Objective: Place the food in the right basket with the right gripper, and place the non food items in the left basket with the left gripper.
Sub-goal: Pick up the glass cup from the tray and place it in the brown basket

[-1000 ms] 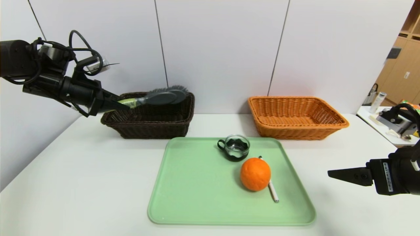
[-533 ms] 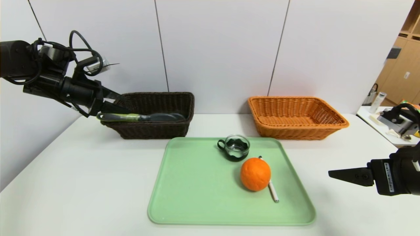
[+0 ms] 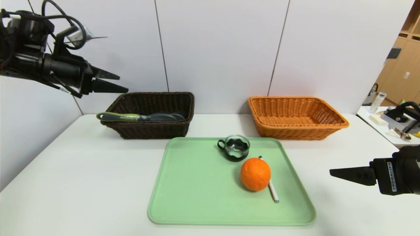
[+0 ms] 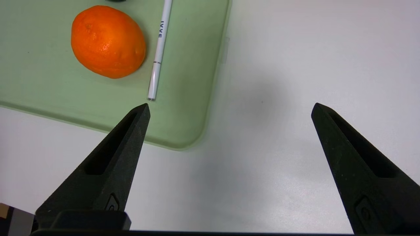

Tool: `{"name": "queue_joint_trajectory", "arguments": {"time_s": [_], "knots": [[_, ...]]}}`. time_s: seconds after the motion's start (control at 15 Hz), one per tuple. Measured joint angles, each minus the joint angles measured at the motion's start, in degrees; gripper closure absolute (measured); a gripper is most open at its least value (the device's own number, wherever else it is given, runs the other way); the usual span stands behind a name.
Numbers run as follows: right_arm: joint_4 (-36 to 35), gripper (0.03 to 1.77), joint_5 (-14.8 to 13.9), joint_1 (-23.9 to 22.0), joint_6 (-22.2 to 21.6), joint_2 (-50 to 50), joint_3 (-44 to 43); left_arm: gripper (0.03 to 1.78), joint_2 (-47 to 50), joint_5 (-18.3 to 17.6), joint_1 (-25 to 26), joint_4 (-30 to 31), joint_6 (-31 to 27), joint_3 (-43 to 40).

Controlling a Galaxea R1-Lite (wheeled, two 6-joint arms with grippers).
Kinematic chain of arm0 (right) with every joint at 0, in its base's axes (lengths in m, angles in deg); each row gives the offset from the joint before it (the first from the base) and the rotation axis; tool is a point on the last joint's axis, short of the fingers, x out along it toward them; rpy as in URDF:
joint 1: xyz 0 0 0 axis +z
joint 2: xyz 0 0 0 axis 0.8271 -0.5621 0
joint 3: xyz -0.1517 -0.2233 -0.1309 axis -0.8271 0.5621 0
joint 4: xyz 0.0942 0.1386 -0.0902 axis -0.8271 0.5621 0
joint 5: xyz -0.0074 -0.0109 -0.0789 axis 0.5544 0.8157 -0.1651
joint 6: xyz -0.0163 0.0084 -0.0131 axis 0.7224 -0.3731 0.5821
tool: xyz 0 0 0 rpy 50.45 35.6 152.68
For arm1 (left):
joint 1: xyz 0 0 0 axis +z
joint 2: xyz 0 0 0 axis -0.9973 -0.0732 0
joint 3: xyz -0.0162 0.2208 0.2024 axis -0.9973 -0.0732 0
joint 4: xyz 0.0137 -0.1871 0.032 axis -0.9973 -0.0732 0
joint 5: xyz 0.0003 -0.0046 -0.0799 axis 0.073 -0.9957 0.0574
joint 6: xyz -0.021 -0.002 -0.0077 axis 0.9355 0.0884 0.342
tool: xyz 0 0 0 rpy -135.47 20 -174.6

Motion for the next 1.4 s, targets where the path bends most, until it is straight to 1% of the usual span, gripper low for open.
{"name": "queue_joint_trajectory", "arguments": {"time_s": [0.13,0.2,0.4,0.47,0.53,0.67,0.8,1.0,1.13,1.4], "knots": [[-0.11,0.10,0.00,0.30,0.00,0.26,-0.01,0.25,4.60,1.51,-2.33,-1.18,7.13,-0.63],[-0.11,0.10,0.05,0.43,-0.02,0.46,-0.06,0.23,6.36,3.00,-3.68,-2.73,9.34,-0.94],[-0.22,0.10,0.00,0.63,0.04,0.88,-0.20,0.19,9.64,10.36,-7.45,-11.08,12.31,-1.65],[-0.22,0.10,0.07,0.63,0.01,0.96,-0.23,0.18,10.41,12.13,-8.64,-13.48,13.91,-2.21],[-0.20,0.10,0.10,0.65,-0.02,0.99,-0.26,0.17,11.37,12.73,-9.91,-14.64,15.32,-3.52],[-0.22,0.10,0.13,0.69,-0.16,1.07,-0.20,0.16,13.18,13.18,-12.82,-14.63,16.26,-6.94],[-0.22,0.10,0.18,0.73,-0.27,1.11,-0.04,0.15,14.45,14.47,-17.15,-14.67,16.75,-9.91],[-0.22,0.10,0.18,0.73,-0.30,1.32,-0.04,0.14,15.35,17.44,-24.27,-14.63,19.07,-14.38],[-0.22,0.10,0.18,0.72,-0.33,1.62,-0.06,0.14,15.43,19.92,-27.97,-14.52,20.77,-17.60],[-0.22,0.10,0.29,0.69,-0.27,1.82,-0.06,0.12,15.54,20.15,-30.94,-14.28,21.20,-22.38]]}}
